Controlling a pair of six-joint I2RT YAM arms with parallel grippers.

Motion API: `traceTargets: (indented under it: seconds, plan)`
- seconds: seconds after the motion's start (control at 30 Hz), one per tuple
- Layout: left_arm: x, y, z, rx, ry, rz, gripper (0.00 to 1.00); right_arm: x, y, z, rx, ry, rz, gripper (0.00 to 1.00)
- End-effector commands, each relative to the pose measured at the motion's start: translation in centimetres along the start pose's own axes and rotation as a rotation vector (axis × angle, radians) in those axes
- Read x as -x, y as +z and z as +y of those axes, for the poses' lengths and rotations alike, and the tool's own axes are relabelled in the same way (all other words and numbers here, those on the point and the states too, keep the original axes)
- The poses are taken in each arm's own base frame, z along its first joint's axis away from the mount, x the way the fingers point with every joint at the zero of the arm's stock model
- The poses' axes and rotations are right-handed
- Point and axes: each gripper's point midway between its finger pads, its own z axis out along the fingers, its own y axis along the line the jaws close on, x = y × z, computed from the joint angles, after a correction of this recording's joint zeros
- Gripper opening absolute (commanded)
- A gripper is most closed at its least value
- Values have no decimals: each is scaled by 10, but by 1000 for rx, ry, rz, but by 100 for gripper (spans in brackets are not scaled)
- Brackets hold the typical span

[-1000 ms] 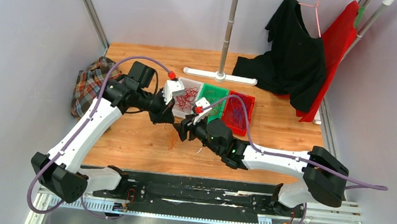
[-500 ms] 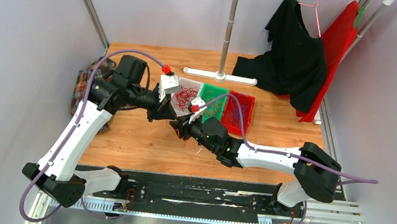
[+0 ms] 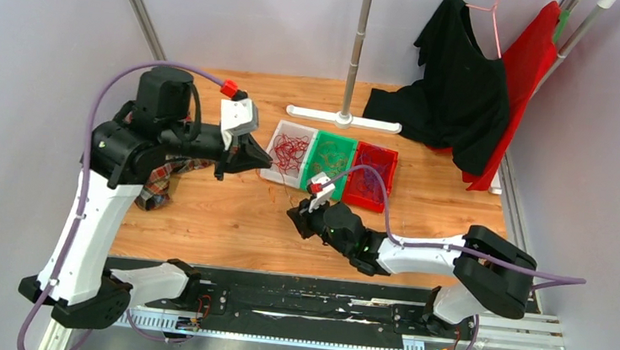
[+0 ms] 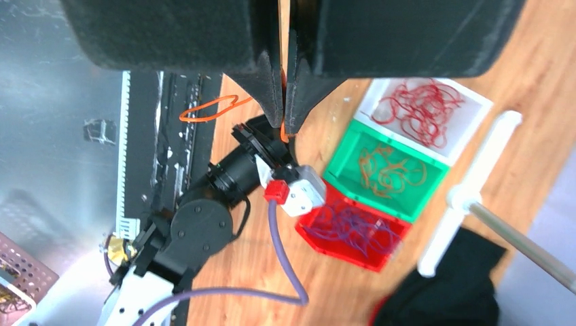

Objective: Untangle the cables

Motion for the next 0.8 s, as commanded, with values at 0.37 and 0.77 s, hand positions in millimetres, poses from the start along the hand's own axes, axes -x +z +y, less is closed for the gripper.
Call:
traceTargets:
  seconds: [0.37,0.77]
  plan:
    - [113,-56,7,199,243,-197,0,-54,-37,-33,-101,98,55,11]
    - [127,-63,4,210,269,-228,0,3,-51,-15,-36,65,-35,41]
